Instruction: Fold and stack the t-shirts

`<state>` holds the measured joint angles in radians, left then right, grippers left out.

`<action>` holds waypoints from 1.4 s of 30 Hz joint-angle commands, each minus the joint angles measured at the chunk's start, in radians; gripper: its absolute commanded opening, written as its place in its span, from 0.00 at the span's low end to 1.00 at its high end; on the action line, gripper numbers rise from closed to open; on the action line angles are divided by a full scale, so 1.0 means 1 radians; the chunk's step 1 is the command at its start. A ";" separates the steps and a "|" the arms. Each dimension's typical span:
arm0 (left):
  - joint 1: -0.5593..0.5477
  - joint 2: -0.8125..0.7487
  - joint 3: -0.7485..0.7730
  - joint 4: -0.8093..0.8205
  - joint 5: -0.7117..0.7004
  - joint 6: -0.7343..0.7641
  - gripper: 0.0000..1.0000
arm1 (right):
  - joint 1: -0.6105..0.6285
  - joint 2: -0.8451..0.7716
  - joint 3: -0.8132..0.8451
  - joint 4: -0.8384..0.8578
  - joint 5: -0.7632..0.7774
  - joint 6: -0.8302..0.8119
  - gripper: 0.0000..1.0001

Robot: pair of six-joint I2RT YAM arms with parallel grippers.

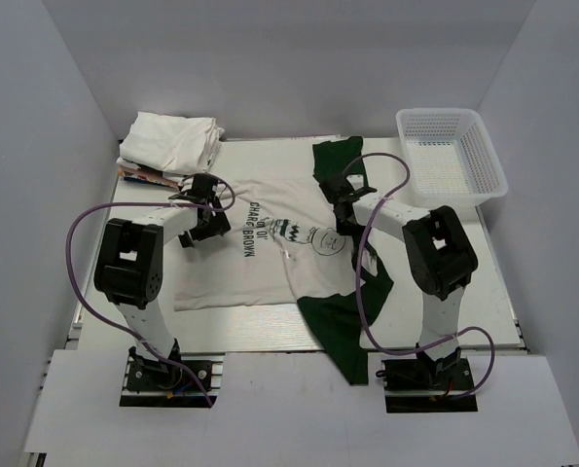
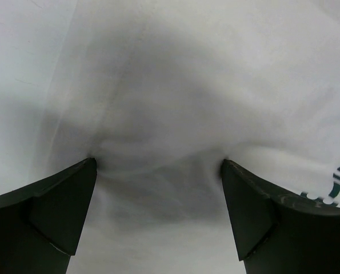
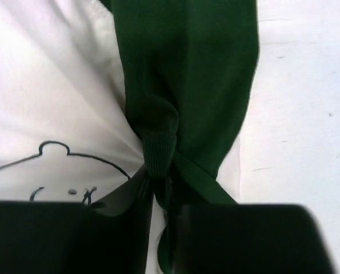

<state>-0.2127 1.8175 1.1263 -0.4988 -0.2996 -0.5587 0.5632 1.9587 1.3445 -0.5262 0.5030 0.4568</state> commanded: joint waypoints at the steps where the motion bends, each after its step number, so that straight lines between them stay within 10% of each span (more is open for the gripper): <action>1: 0.019 -0.017 -0.016 -0.014 -0.044 -0.007 1.00 | -0.049 -0.063 -0.008 -0.020 0.089 0.016 0.13; 6: 0.039 0.040 -0.014 -0.036 -0.090 -0.017 1.00 | -0.117 -0.089 -0.001 -0.018 0.076 -0.023 0.16; 14: 0.085 0.059 -0.005 -0.072 -0.113 -0.047 1.00 | -0.166 -0.175 -0.082 0.127 -0.396 -0.211 0.90; 24: 0.085 -0.026 -0.062 0.062 0.028 0.029 1.00 | -0.210 -0.178 -0.075 0.256 -0.609 -0.225 0.90; 42: 0.104 -0.044 -0.071 0.046 -0.081 0.029 1.00 | -0.367 0.081 0.010 0.276 -0.455 -0.124 0.90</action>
<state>-0.1307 1.8015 1.0851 -0.4236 -0.3210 -0.5392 0.2375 1.9907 1.3411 -0.2424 -0.0238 0.3199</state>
